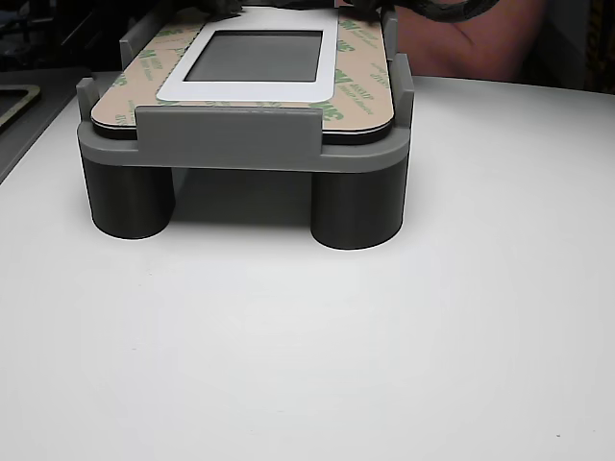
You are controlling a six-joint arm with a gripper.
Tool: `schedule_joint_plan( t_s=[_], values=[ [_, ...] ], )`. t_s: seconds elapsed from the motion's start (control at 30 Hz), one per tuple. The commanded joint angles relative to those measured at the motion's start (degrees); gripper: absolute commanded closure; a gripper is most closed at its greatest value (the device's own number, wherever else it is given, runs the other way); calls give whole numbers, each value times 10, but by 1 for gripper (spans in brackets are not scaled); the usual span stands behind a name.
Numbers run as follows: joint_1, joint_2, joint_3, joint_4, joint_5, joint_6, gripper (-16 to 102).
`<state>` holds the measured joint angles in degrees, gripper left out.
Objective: Peel off protective film from adhesive tape.
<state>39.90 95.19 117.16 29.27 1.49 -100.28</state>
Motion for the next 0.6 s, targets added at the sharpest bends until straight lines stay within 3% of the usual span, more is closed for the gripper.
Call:
schedule_joint_plan(
  t_s=[0.0, 0.57],
  values=[
    [-1, 5, -16, -1, -4, 1, 77],
    [0, 1, -23, 2, -5, 0, 77]
  ],
)
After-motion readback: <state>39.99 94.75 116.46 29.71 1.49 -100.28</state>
